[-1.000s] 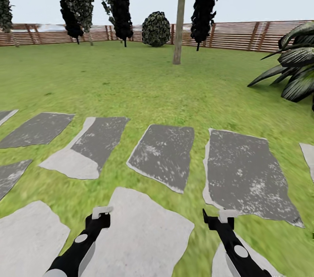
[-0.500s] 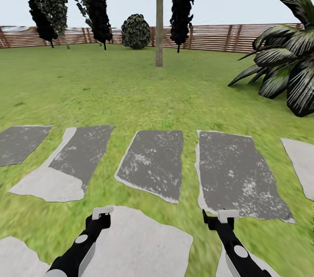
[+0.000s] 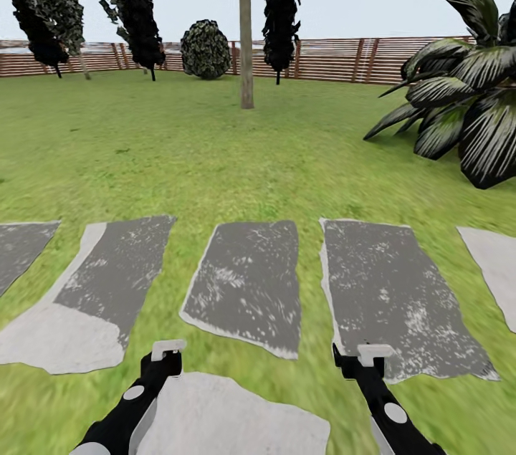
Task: In the garden, pick up the pesticide atomizer on the floor and spray pesticide onto both trees until each tree trunk is fully covered.
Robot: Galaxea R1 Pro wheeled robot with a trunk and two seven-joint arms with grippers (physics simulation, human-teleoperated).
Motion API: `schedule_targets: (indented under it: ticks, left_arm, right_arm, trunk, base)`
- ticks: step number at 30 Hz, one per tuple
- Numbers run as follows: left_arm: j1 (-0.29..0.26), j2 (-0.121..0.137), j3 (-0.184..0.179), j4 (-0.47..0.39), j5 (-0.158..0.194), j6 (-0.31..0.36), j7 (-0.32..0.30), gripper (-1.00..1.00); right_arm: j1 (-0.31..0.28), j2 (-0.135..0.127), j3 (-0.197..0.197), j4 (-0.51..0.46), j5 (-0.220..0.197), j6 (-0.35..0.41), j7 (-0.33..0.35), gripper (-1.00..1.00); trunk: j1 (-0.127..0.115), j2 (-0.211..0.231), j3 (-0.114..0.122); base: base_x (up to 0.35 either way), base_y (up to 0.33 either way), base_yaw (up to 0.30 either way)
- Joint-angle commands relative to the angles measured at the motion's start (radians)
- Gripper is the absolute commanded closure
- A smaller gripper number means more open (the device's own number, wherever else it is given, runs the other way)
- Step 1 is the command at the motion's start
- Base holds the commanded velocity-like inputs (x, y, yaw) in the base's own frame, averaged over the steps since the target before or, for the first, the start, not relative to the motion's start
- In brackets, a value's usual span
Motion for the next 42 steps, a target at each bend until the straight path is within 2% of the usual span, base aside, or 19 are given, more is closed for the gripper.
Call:
schedule_targets:
  ticks: [1, 13, 17, 21, 24, 27, 31, 42]
  left_arm:
    - [0.0, 0.0, 0.0, 0.0, 0.0, 0.0, 0.0, 1.0]
    - [0.0, 0.001, 0.0, 0.005, -0.002, -0.001, 0.003, 1.0]
    - [0.0, 0.001, 0.0, 0.008, -0.003, -0.002, 0.003, 1.0]
    - [0.027, 0.0, 0.0, 0.001, 0.0, -0.009, 0.004, 1.0]
    - [0.035, 0.0, 0.0, 0.005, 0.0, -0.038, 0.005, 1.0]
    - [0.037, 0.0, 0.0, 0.008, 0.0, -0.069, 0.005, 1.0]
    - [0.054, 0.0, 0.001, 0.008, -0.001, -0.082, 0.006, 1.0]
    - [0.064, 0.0, 0.002, 0.007, 0.0, -0.084, 0.006, 1.0]
  right_arm:
    - [0.0, 0.0, 0.0, 0.0, 0.0, 0.0, 0.0, -1.0]
    - [0.0, 0.001, -0.001, 0.004, 0.0, -0.01, 0.0, -1.0]
    - [0.0, 0.001, -0.001, 0.058, 0.0, -0.064, -0.001, -1.0]
    - [0.0, 0.003, 0.0, 0.15, -0.001, -0.187, -0.001, -1.0]
    - [0.0, 0.002, -0.001, 0.201, -0.001, -0.27, -0.001, -1.0]
    - [0.0, 0.002, -0.001, 0.24, -0.001, -0.313, -0.001, -1.0]
    - [0.0, 0.003, -0.001, 0.275, 0.0, -0.326, -0.001, -1.0]
    - [0.0, 0.003, 0.001, 0.279, 0.001, -0.327, 0.0, -1.0]
  trunk:
    - [0.0, 0.0, 0.0]
    - [0.0, 0.0, 0.0]
    - [0.0, 0.0, 0.0]
    - [0.0, 0.0, 0.0]
    - [0.0, 0.0, 0.0]
    - [0.0, 0.0, 0.0]
    - [0.0, 0.0, 0.0]
    - [0.0, 0.0, 0.0]
  base:
    - [0.293, 0.158, -0.005]
    - [0.293, 0.158, -0.001]
    - [0.293, 0.157, 0.0]
    - [0.294, 0.15, 0.0]
    - [0.296, 0.143, 0.0]
    - [0.297, 0.14, 0.0]
    - [0.298, 0.138, 0.0]
    - [0.302, 0.132, 0.0]
